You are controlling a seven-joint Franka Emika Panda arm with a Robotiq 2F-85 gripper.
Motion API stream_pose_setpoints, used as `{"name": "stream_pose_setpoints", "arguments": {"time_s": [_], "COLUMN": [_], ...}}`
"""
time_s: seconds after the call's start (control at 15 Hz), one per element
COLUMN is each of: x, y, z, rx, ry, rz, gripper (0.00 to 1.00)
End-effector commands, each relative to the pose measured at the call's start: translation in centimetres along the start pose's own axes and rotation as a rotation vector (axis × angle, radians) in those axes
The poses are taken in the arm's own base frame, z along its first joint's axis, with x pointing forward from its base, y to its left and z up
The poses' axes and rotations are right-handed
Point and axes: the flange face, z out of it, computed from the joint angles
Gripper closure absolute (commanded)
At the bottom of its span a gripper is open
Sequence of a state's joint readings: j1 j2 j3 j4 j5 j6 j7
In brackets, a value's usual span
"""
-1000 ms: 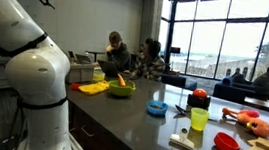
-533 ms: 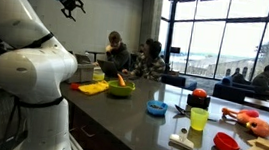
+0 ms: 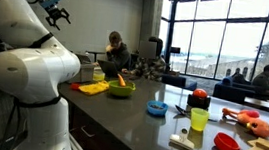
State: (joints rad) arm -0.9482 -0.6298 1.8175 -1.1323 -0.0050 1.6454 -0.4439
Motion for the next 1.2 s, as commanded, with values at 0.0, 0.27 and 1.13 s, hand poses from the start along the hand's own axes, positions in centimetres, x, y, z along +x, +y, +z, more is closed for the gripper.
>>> {"name": "stream_pose_setpoints", "arguments": {"time_s": [0.0, 0.27, 1.13], "x": [1.1, 1.8, 1.2], "y": [-0.8, -0.3, 2.0], "z": [1.2, 5.0, 10.2], "rx": [0.046, 0.117, 0.14], "ry": [-0.028, -0.093, -0.207], "rz": [-0.085, -0.136, -0.105], "gripper": [0.0, 0.0, 0.0]}}
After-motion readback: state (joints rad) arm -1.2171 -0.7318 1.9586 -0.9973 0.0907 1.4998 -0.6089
